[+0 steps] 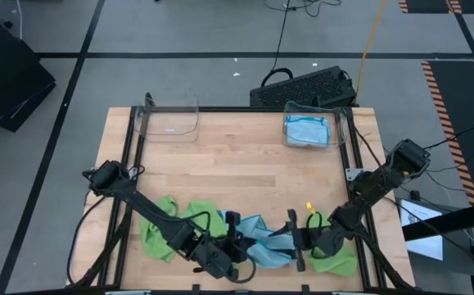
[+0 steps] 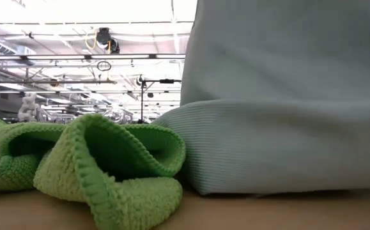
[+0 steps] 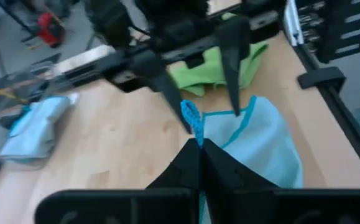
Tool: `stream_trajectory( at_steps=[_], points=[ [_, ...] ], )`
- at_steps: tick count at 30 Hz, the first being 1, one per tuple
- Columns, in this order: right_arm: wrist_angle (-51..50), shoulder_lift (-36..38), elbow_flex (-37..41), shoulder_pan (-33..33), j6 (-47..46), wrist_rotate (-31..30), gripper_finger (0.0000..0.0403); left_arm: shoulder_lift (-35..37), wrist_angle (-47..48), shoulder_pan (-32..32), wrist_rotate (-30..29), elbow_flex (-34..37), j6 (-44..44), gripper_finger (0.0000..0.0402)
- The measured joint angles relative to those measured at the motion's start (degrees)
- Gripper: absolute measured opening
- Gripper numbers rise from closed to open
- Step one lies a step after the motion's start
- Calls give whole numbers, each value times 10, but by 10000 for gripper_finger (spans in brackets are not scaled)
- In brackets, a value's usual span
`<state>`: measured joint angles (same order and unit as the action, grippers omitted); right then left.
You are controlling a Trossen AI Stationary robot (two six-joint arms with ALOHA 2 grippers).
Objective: Fold microfiber towels
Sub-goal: Fold the blue microfiber cloth
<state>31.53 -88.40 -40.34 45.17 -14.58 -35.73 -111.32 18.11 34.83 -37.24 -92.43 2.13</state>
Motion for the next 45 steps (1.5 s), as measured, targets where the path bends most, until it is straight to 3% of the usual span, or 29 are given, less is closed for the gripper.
stream_trajectory(
  at_steps=[9,16,25,29,35,40,45],
  points=[
    [-49,0,0,1,-26,18,194,39,-23,83,-31,0,-75,7],
    [-49,0,0,1,-46,78,194,41,-32,142,-186,0,-123,6],
    [-21,-53,0,30,-94,120,194,41,-24,139,-232,0,-106,15],
    [-14,-124,-30,65,-147,107,194,41,-28,125,-236,0,-108,5],
    [-20,-210,-113,87,-124,58,194,47,-34,100,-277,0,-123,13],
    [-104,-206,-137,87,-144,-3,194,55,-26,87,-273,0,-124,5],
    [-189,-188,-137,87,-220,21,194,57,-7,86,-277,0,-128,16]
  ],
)
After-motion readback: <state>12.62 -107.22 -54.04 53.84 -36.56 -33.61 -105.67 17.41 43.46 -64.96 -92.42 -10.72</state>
